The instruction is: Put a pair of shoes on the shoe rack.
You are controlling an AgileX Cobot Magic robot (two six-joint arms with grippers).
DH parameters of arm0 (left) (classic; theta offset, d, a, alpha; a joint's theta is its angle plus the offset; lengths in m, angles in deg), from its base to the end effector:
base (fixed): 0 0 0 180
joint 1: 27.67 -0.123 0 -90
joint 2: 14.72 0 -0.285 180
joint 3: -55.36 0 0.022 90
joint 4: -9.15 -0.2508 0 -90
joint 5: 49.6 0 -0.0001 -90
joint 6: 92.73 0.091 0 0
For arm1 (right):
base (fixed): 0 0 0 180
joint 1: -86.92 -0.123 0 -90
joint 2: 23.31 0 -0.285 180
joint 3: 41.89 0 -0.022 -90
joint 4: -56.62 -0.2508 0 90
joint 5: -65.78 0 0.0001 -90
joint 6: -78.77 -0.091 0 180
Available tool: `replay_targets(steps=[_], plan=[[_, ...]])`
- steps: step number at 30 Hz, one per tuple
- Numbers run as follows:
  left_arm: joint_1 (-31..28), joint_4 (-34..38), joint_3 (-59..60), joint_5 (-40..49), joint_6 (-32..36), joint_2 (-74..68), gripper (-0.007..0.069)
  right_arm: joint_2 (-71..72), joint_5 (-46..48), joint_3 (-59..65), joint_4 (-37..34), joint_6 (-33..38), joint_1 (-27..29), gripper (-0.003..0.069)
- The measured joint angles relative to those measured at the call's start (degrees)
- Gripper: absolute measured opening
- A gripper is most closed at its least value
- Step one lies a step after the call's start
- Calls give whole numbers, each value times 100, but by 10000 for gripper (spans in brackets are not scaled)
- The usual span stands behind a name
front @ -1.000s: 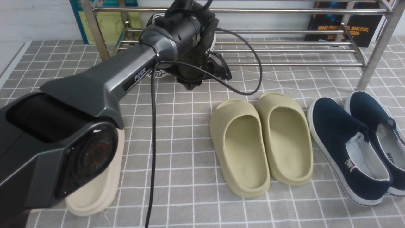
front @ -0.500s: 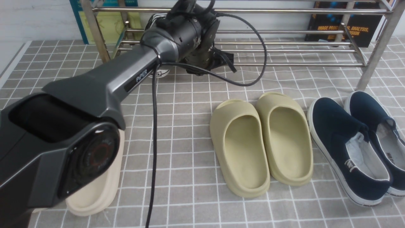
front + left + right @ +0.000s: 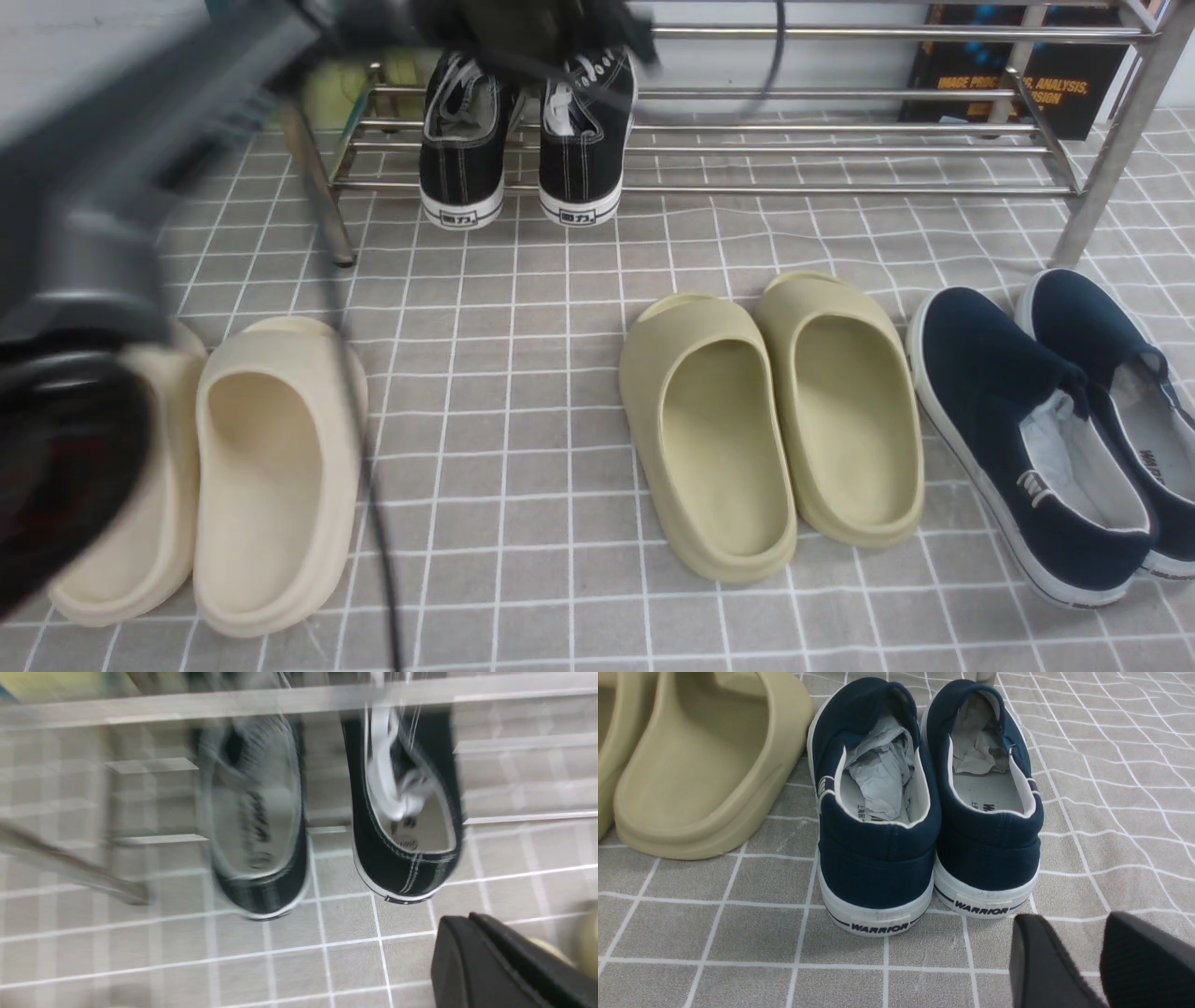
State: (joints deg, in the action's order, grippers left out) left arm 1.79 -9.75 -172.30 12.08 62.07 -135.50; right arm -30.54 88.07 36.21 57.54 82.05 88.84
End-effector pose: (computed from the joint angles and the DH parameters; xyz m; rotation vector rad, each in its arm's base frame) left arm 0.3982 -0.1951 0.4017 0.1263 2.2882 -0.0727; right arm 0.0521 -0.0023 0.1736 -0.0321 1.8787 -0.0783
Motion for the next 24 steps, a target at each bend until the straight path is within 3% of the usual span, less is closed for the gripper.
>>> replay_targets(steps=[12,16,24], plan=[[0,572,43,1000,684,2602,-13,0,0,0,0,0,0,239],[0,629,1047,995,703,3969,-13,0,0,0,0,0,0,239],[0,623,4283,334,241,6476,-13,0,0,0,0,0,0,239]])
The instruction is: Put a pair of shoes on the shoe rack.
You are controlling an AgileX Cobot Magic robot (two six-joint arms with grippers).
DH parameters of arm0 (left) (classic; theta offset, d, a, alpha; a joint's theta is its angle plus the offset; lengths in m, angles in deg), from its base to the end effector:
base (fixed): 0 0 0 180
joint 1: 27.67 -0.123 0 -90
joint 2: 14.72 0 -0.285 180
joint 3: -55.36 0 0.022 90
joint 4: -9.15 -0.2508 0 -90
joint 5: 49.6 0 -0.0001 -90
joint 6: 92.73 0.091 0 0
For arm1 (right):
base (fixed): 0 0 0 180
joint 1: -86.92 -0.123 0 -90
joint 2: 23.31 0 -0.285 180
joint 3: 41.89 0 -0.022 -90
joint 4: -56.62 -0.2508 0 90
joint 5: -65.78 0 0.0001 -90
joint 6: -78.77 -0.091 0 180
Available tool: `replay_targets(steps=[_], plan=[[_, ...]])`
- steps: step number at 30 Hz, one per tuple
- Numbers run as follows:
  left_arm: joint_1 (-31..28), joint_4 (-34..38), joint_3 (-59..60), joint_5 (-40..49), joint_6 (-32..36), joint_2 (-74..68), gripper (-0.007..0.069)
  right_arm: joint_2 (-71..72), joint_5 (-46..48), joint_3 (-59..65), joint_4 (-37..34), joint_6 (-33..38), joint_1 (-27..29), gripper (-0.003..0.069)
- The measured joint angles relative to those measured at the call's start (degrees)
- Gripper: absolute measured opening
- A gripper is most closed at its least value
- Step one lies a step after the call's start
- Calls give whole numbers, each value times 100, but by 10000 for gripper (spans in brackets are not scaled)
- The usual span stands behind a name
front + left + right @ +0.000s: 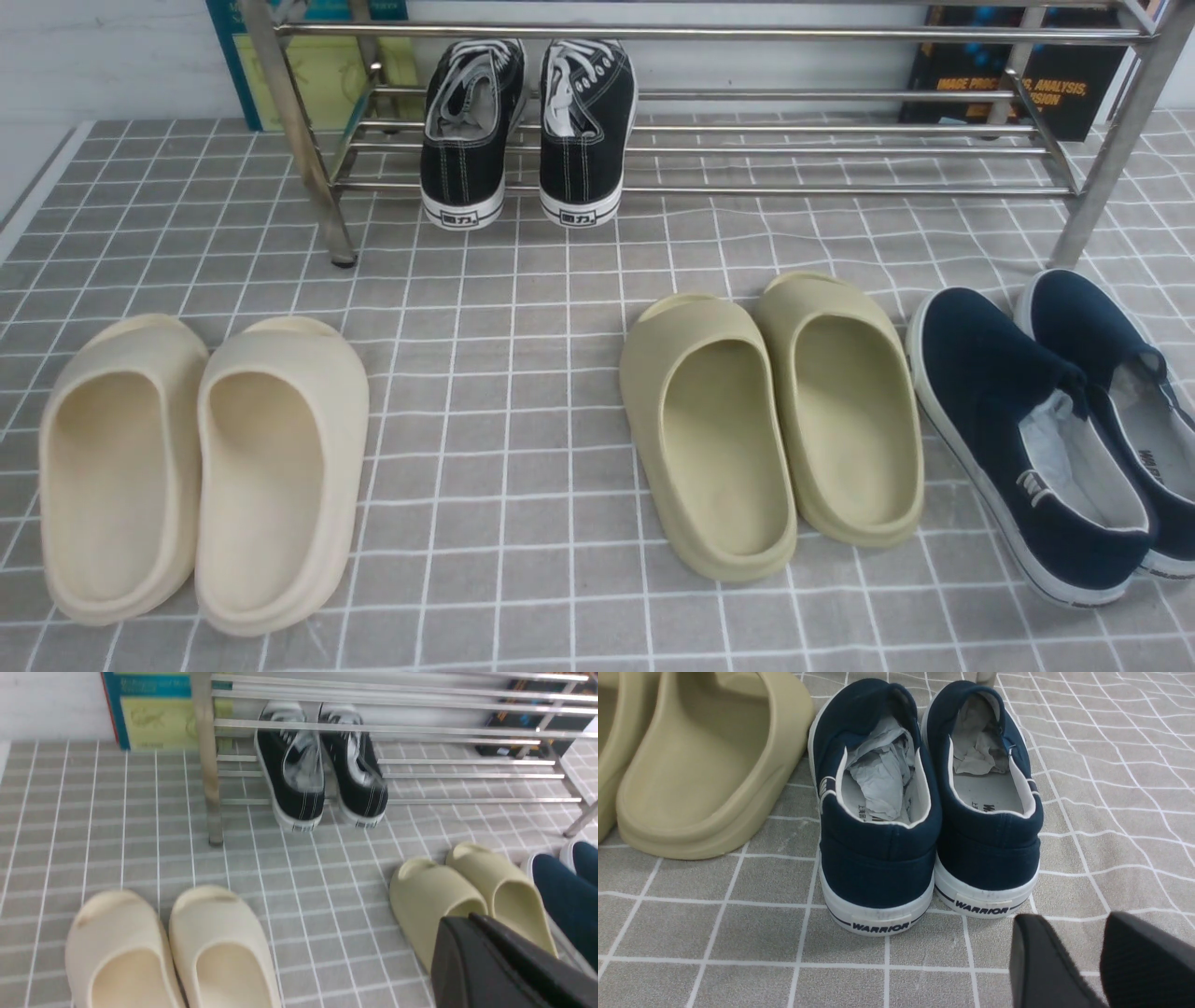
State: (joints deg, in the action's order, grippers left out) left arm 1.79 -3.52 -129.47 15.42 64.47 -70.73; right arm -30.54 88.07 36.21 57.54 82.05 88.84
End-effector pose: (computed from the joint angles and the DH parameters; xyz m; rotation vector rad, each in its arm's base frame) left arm 0.0983 -0.0347 0.4950 0.0857 2.0216 -0.3188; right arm 0.0521 -0.0023 0.1736 -0.0321 1.8787 -0.0783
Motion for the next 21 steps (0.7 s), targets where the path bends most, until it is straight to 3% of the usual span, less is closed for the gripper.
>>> replay_targets(steps=[8,21], plan=[[0,-4,2263,-837,-658,1183,-13,0,0,0,0,0,0,239],[0,211,2948,-838,-722,1215,-13,0,0,0,0,0,0,239]])
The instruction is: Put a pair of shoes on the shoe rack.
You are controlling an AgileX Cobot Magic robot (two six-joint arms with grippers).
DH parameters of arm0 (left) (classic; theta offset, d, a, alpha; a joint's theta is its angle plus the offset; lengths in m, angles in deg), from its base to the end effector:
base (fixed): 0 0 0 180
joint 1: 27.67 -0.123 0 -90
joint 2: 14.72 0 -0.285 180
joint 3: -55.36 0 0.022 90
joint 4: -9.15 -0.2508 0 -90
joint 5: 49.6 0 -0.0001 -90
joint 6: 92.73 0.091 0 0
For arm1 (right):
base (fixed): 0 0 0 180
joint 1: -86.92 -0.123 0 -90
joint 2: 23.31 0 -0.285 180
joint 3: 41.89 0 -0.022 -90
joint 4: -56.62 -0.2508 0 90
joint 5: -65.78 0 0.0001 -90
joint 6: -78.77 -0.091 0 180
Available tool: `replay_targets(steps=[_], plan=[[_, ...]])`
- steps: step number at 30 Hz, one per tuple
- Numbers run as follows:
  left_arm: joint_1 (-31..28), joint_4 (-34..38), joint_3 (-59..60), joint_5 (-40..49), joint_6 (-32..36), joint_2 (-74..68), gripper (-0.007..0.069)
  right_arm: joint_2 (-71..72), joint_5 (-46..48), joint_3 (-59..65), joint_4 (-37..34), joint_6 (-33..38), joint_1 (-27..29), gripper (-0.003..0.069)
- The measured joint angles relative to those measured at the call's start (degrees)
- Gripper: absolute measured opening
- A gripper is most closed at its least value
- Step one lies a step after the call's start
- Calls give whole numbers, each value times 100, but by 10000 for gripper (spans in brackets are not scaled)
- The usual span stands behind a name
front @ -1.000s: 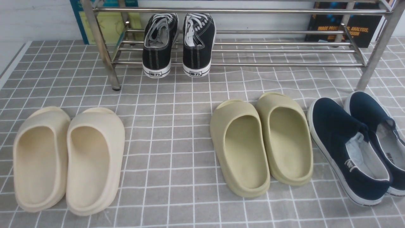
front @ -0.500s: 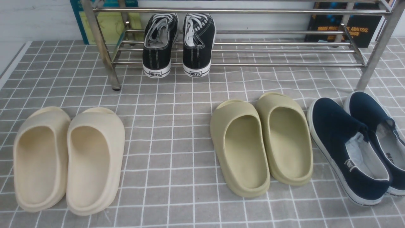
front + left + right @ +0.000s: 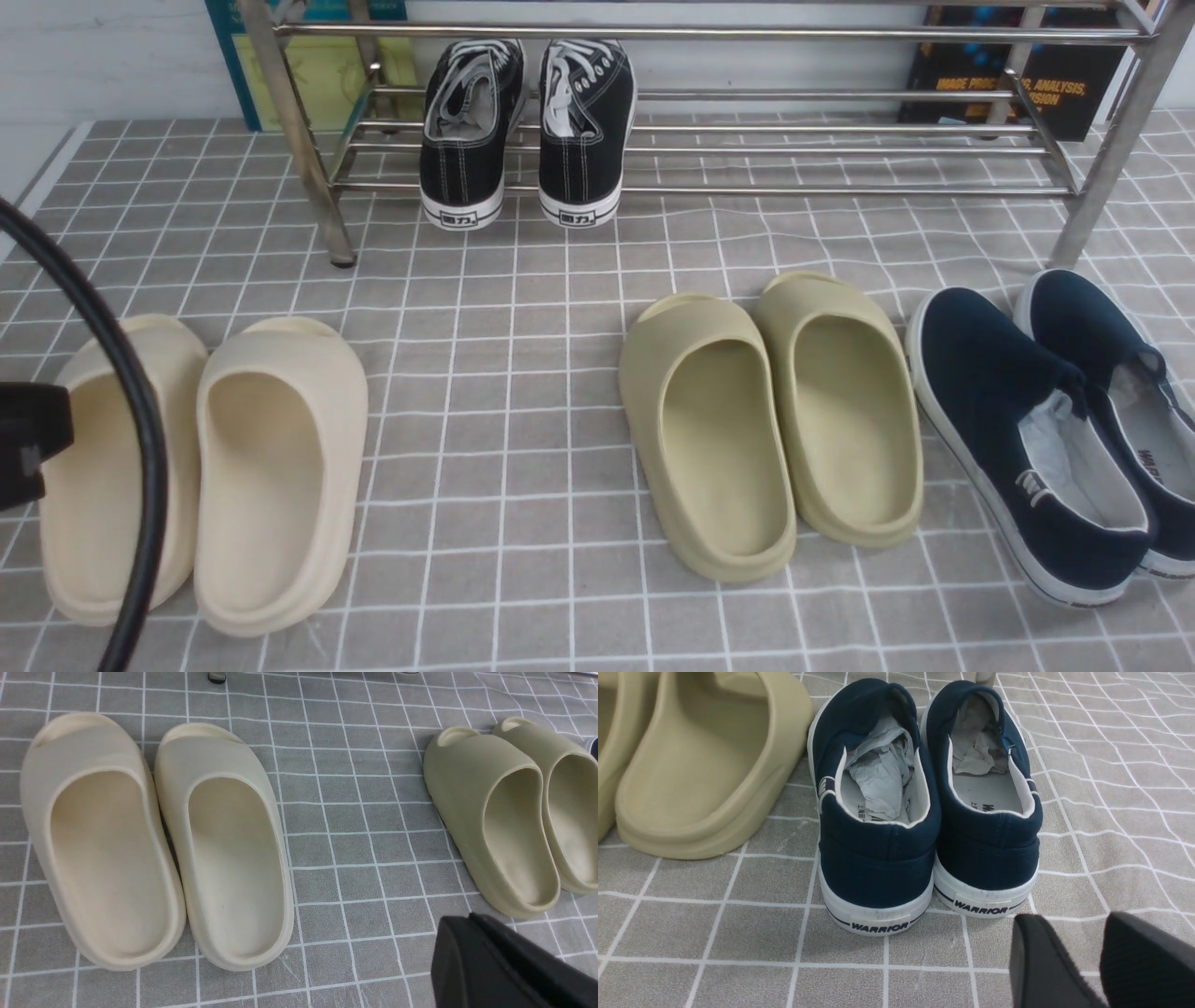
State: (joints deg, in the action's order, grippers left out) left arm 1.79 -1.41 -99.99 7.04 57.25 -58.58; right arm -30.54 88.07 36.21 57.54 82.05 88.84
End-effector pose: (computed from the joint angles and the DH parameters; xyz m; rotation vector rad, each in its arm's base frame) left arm 0.0884 -0.0339 0.3816 0.0129 2.1917 -0.3671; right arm 0.0521 -0.0023 0.1736 -0.0321 1.8787 -0.0783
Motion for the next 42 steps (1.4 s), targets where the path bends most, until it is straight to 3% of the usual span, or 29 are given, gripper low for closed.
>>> replay_targets(steps=[7,13,16,17,21,24,27,33,42], plan=[[0,-77,226,-295,0,42,-13,0,0,0,0,0,0,239],[-328,117,1826,-2446,72,543,-13,0,0,0,0,0,0,239],[-829,631,2715,-3713,532,917,-13,0,0,0,0,0,0,239],[-1047,936,3167,-4333,964,1172,-13,0,0,0,0,0,0,239],[-1521,1459,3948,-5055,2016,1853,-13,0,0,0,0,0,0,239],[-1899,1605,4381,-5122,2687,2422,-13,0,0,0,0,0,0,239],[-2229,1641,4679,-5101,2827,2810,-13,0,0,0,0,0,0,239],[-2788,1656,5303,-4825,2384,3534,-13,0,0,0,0,0,0,239],[-2922,1479,5420,-3884,2108,3667,-13,0,0,0,0,0,0,239]])
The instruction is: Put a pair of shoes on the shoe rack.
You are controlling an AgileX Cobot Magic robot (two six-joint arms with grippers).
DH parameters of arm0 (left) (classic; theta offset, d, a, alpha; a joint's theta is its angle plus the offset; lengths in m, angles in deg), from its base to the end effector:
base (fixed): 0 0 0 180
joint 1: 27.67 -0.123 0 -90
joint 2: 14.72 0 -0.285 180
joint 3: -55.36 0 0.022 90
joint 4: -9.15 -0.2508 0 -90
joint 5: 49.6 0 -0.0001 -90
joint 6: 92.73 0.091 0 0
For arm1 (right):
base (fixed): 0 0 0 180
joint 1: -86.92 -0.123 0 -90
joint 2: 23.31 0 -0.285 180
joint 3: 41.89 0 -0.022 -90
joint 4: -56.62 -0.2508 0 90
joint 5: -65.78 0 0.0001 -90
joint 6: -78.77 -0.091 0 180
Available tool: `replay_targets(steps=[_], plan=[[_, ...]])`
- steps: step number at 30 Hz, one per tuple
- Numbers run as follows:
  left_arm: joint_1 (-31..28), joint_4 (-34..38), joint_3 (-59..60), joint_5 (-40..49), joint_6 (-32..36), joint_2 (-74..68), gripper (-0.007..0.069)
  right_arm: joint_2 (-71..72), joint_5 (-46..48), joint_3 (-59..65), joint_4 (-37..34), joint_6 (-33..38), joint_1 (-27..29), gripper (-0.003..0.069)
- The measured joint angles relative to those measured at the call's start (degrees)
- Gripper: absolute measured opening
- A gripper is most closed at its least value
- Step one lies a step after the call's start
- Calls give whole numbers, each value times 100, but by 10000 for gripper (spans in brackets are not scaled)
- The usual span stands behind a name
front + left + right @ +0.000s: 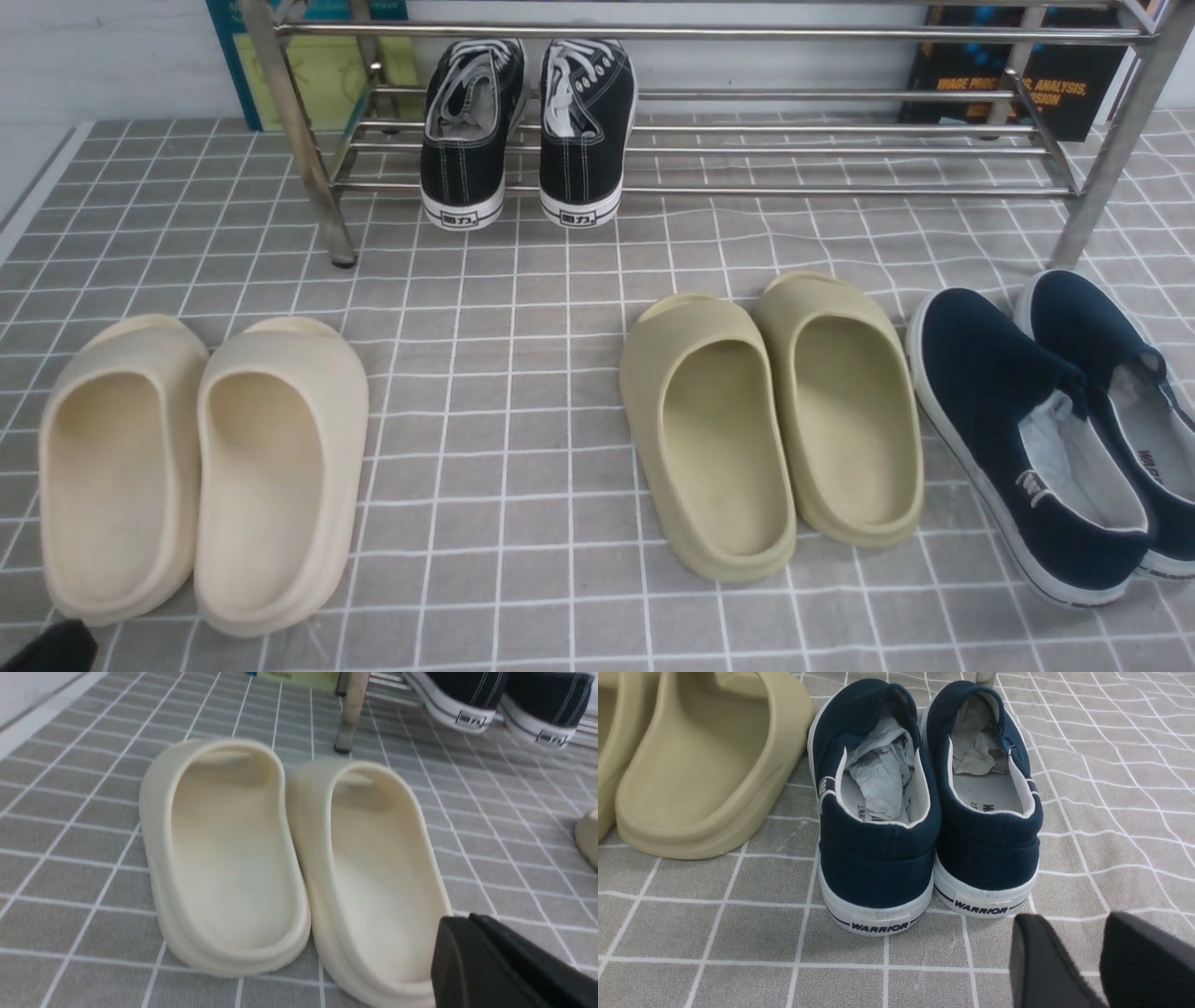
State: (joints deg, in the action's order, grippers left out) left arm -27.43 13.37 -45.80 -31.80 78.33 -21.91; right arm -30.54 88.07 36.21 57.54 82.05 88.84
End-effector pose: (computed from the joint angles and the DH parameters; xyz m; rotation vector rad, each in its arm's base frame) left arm 0.0542 -0.0023 0.1762 -0.1851 1.8057 -0.1839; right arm 0.0521 -0.0023 0.1736 -0.0321 1.8787 -0.0783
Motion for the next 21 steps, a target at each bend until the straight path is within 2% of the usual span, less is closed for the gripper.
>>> replay_targets(steps=[4,21], plan=[[0,0,12,360,-5,0,-13,0,0,0,0,0,0,239],[0,11,12,379,-17,0,-13,0,0,0,0,0,0,239]])
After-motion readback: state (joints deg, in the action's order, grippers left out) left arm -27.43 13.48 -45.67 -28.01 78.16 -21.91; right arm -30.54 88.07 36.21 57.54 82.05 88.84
